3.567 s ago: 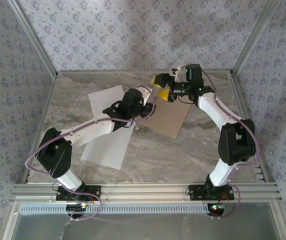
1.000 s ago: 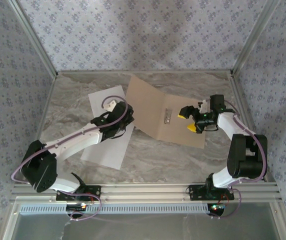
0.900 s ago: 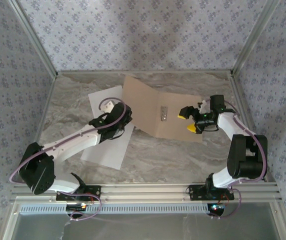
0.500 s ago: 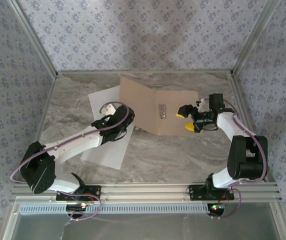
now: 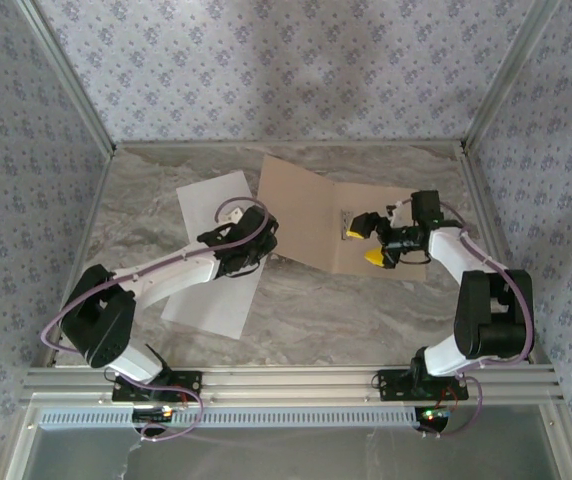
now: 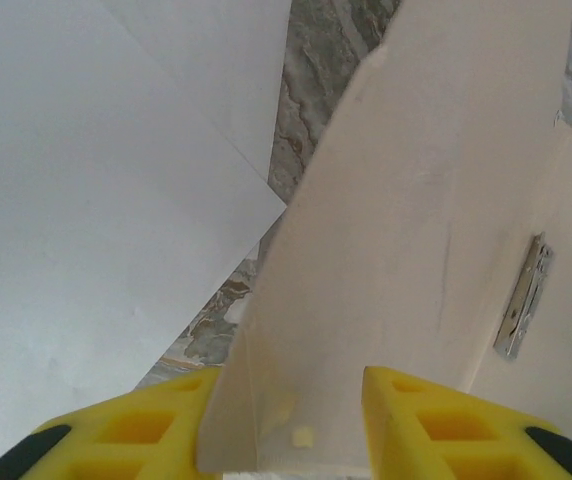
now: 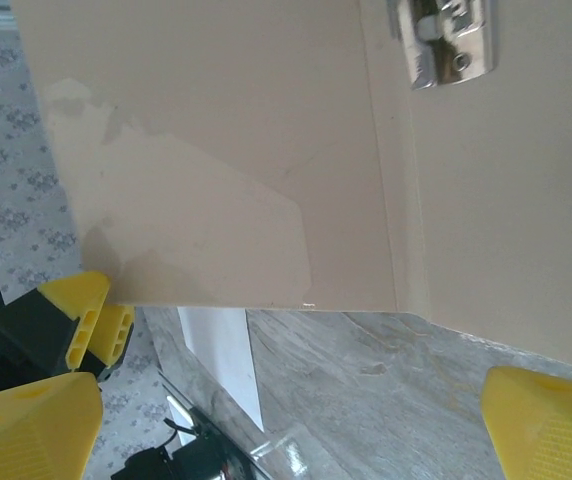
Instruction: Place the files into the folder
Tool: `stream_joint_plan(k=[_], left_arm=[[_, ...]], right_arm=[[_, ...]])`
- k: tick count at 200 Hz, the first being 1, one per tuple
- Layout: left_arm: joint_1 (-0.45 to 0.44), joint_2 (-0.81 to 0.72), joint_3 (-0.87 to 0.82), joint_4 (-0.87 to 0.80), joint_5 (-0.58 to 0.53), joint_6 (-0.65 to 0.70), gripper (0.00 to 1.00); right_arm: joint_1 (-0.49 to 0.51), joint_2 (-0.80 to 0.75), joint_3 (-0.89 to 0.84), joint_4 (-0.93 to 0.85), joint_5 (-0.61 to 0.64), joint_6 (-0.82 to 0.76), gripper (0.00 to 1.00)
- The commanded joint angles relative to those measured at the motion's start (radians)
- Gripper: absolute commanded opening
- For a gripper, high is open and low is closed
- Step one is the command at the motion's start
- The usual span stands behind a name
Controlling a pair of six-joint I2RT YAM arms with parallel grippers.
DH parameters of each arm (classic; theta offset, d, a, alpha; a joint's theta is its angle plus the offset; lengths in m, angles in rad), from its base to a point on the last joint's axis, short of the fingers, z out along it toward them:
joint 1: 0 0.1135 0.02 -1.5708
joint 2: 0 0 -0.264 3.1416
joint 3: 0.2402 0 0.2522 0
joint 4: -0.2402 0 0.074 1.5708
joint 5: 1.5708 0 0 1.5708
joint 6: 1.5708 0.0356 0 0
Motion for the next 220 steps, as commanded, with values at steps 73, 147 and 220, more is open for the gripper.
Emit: stream_joint_plan(k=[73,147,220], left_arm=[[0.060,-0.061,-0.100,0.069,0.167,0.082,0.57],[0.071,-0.120,-0.030,-0.143,0.162,0.253,0.63],[0.219,-0.101,0.044,-0.255,0.325,0.527,0.85]], right_arm=[[0.141,0.040,-0.027,0.149,0.089,0.132,0.99],[0.199,0.002,-0.032,0.106,0.130,0.125,0.99],[0.164,-0.002,-0.056,-0.011,0.220,-0.001,0.99]])
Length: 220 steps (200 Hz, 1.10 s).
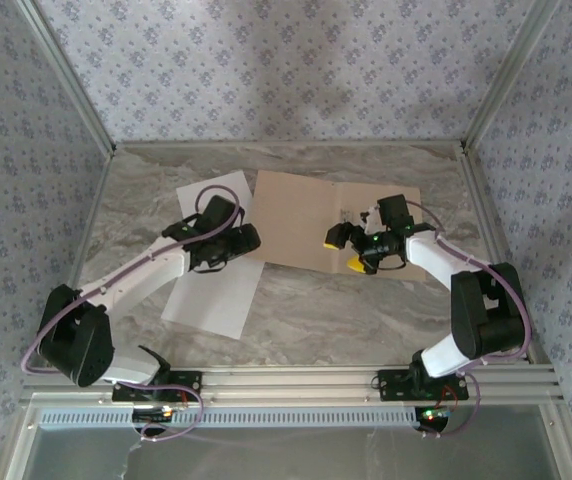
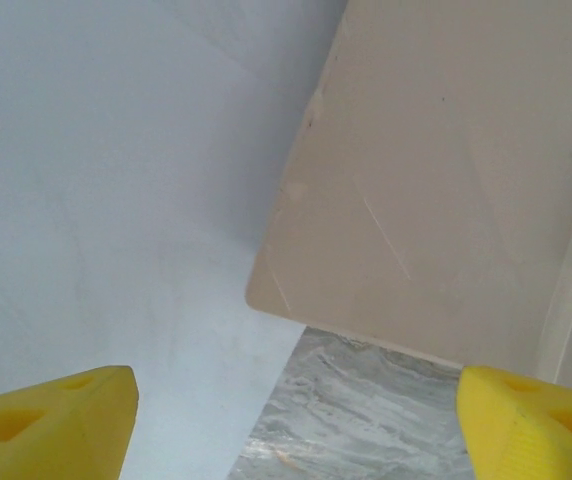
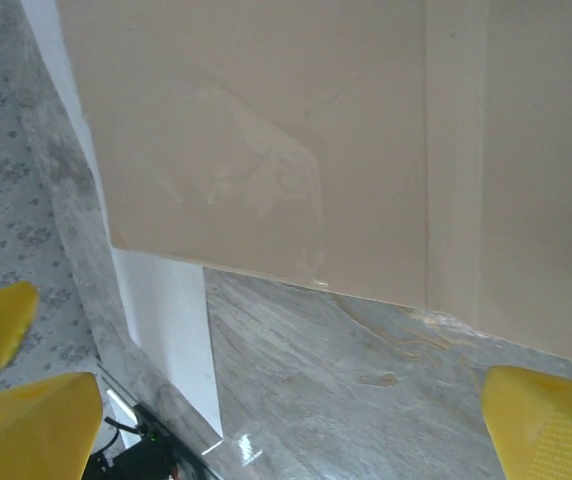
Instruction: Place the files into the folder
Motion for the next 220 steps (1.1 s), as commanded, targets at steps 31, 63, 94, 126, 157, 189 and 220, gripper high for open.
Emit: stream_joint_plan(k=[31,63,94,126,157,189,220], left_arm=[[0.051,0.150,0.130,-0.037,0.180,0.217,0.85],[0.069,0.292,0.225,-0.042,0.220,0.275,0.85],[0.070,0.404,0.300,-0.050,0.219,0.290,0.83],[0.059,0.457,0.324,-0.039,0.249,0.274,0.81],[0.023,0.400,0.292,-0.053,0.207,0.254,0.79],[0.036,0.280,0.211,-0.069,0.157,0.228,0.80],[0.102,0.178,0.152,-0.144,0.087,0.226,0.86]], right_arm=[[-0.079,-0.019,-0.055,-0.106,0.068,-0.118,0.99],[-0.144,0.012,-0.061,-0.113,0.074,-0.160,0.99],[-0.175,0.070,-0.019,-0.125,0.081,-0.198,0.99],[-0.192,0.128,0.033,-0.135,0.083,-0.224,0.99],[-0.212,0.177,0.080,-0.156,0.081,-0.256,0.99],[-0.224,0.182,0.077,-0.140,0.064,-0.248,0.99],[-0.211,0.151,0.066,-0.146,0.045,-0.234,0.99]])
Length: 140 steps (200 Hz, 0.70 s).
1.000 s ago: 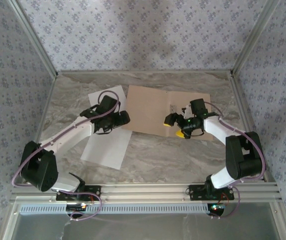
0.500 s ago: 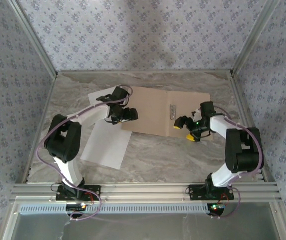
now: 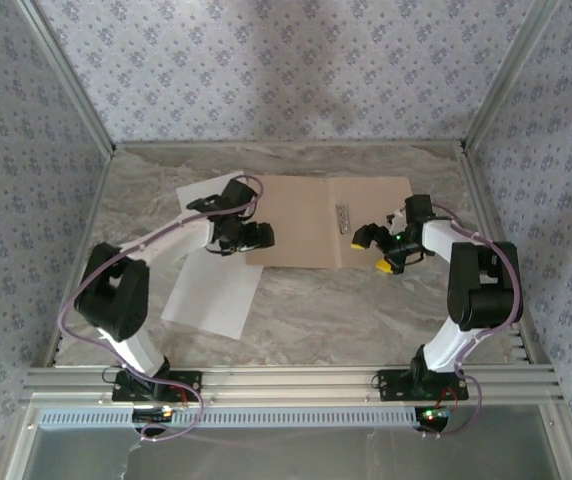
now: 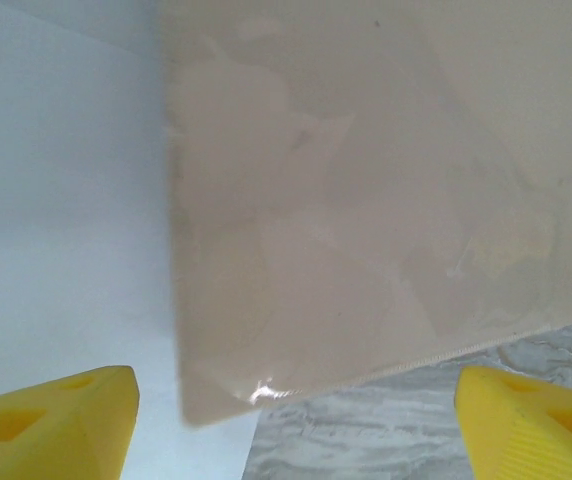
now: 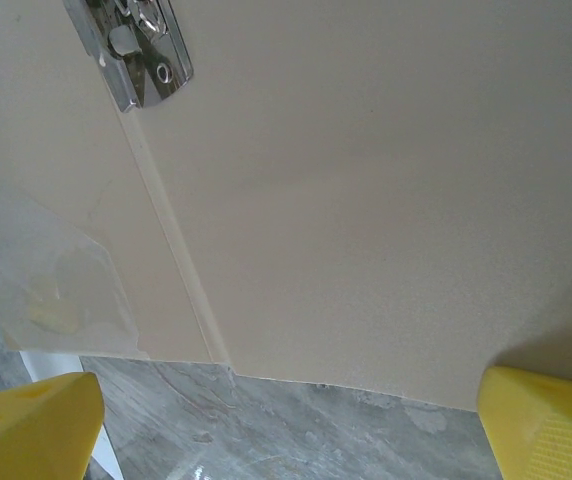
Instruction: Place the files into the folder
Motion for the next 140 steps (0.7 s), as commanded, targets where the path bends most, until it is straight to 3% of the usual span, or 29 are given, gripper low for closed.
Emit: stream_joint_plan(k=[1,32,69,98,140], left_arm=[[0.059,-0.095,-0.049,-0.074,-0.076,-0.012,0.86],[0.170,-0.214,-0.194,-0.073,-0.070,-0.026,0.87],[0.284,-0.348,-0.355,-0.116,-0.086,-0.071,0.96],[0.334,-0.420,-0.428,-0.119,-0.100,-0.084,1.00],[0.359,-0.411,-0.466,-0.116,-0.102,-0.121,1.00]], right_arm=[[0.009,-0.017,-0.001,-0.028,-0.012,-0.007,0.99],[0.031,-0.079,-0.016,-0.044,-0.021,0.020,0.99],[0.115,-0.162,-0.040,-0.021,-0.037,0.101,0.98],[0.242,-0.189,-0.046,0.052,-0.045,0.214,0.98],[0.480,-0.142,-0.010,0.202,-0.009,0.376,0.98]])
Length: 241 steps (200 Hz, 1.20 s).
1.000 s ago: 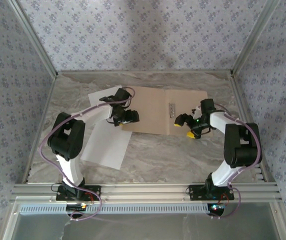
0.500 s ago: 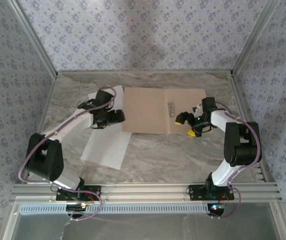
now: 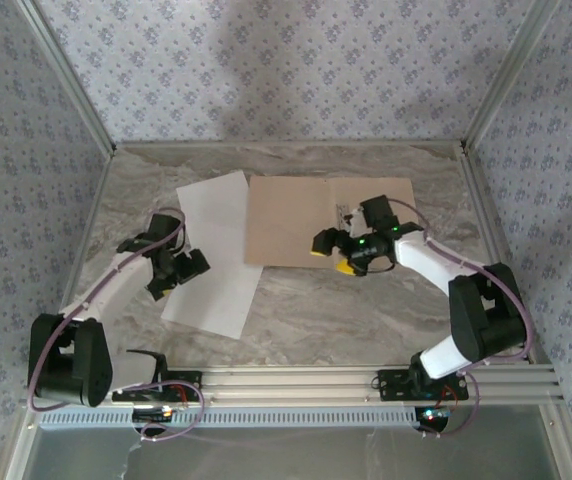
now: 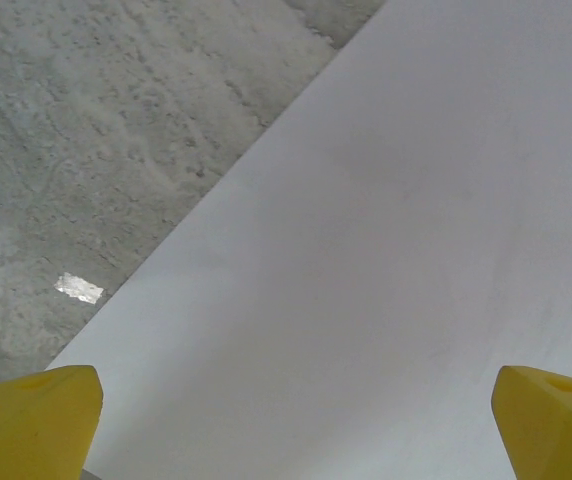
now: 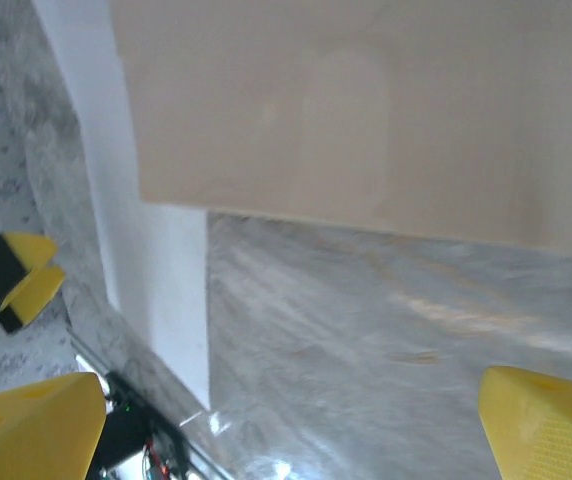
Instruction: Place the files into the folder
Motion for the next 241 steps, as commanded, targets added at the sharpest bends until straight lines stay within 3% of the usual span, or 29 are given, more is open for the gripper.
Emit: stream_joint_plan(k=[1,36,87,160,188,211,241], left_arm=[[0.006,-0.002,-0.024,-0.009,-0.006,-0.043,1.00],[-0.010,-0.014,-0.072,0.007,0.059,-0.093,0.98],[-0.069,-0.054,-0.150,0.012,0.118,-0.167,0.97],[-0.143,-0.140,-0.216,0.005,0.151,-0.278,0.95],[-0.155,-0.143,-0.185,-0.050,0.145,-0.250,0.95],[-0.151,-0.178,-0.141,-0.098,0.070,-0.221,0.96],[-0.073,-0.158,-0.094,-0.069,0.095,-0.118,0.96]], right_arm=[[0.106,0.033,0.023,0.094,0.017,0.132,0.98],[0.248,0.153,0.109,0.152,0.050,0.187,0.97],[0.372,0.325,0.249,0.197,0.062,0.230,0.97],[0.397,0.492,0.421,0.185,0.053,0.234,0.97],[0.408,0.538,0.479,0.170,0.048,0.234,0.96],[0.421,0.563,0.518,0.152,0.051,0.228,0.96],[0.438,0.590,0.550,0.125,0.064,0.222,0.95]])
